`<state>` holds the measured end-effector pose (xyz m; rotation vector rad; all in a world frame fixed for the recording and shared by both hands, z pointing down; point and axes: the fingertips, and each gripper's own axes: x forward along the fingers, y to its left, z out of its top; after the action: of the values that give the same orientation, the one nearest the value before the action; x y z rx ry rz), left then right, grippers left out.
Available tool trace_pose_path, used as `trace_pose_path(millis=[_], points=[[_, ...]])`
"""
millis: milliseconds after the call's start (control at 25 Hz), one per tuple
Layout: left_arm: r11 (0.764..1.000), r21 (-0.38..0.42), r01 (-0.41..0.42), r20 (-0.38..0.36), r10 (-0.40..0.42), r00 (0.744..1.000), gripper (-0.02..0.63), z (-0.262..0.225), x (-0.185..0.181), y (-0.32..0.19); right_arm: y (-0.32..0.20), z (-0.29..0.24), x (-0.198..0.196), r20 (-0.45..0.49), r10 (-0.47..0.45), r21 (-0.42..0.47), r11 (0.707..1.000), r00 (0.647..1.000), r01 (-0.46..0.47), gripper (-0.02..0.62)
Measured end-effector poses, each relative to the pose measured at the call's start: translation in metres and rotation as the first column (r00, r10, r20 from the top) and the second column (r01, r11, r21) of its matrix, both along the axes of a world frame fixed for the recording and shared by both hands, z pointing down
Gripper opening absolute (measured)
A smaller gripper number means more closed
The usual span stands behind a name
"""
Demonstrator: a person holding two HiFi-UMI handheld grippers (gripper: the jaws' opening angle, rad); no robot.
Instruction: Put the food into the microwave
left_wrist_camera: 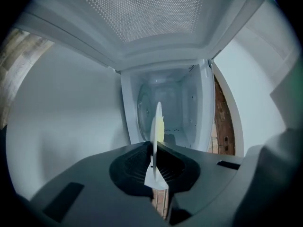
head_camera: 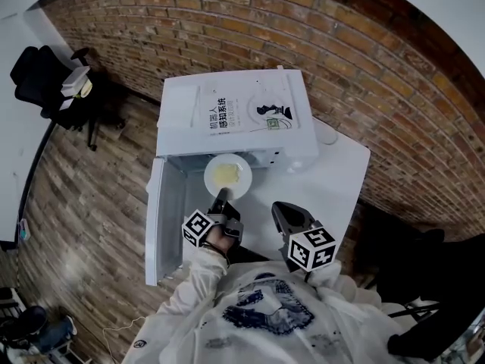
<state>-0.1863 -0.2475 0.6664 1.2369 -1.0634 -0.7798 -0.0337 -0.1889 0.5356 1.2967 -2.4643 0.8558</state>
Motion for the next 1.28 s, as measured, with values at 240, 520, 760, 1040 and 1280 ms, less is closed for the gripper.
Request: trace_pose_path(millis=[240, 520, 760, 1040, 1280], points=[[1.000, -0.028, 0.014, -0.015, -0.014, 1.000, 0.026, 0.013, -0.005, -0.014, -0.011, 0.003, -0.004, -0.015, 0.000, -0.007, 1.000, 1.000, 0.000, 0.014], [0.999, -0.051, 0.014, -0.023, -0.015, 1.000, 0.026, 0.024, -0.005, -0.031, -0.021, 0.009, -0.010, -0.029, -0.008, -0.015, 1.000, 1.000, 0.007, 0.014], [0.997, -0.074, 0.011, -0.018, -0.013, 1.000, 0.026, 0.032, -0.006, -0.043, -0.028, 0.013, -0.012, -0.037, -0.004, -0.023, 1.000, 0.999, 0.003, 0.014], [0.996, -0.089, 0.012, -0.021, -0.014, 1.000, 0.026, 0.039, -0.006, -0.051, -0.033, 0.015, -0.017, -0.042, -0.011, -0.027, 1.000, 0.999, 0.010, 0.014], [0.995, -0.100, 0.015, -0.023, -0.018, 1.000, 0.026, 0.045, -0.009, -0.057, -0.035, 0.016, -0.020, -0.044, -0.011, -0.029, 1.000, 0.999, 0.009, 0.014]])
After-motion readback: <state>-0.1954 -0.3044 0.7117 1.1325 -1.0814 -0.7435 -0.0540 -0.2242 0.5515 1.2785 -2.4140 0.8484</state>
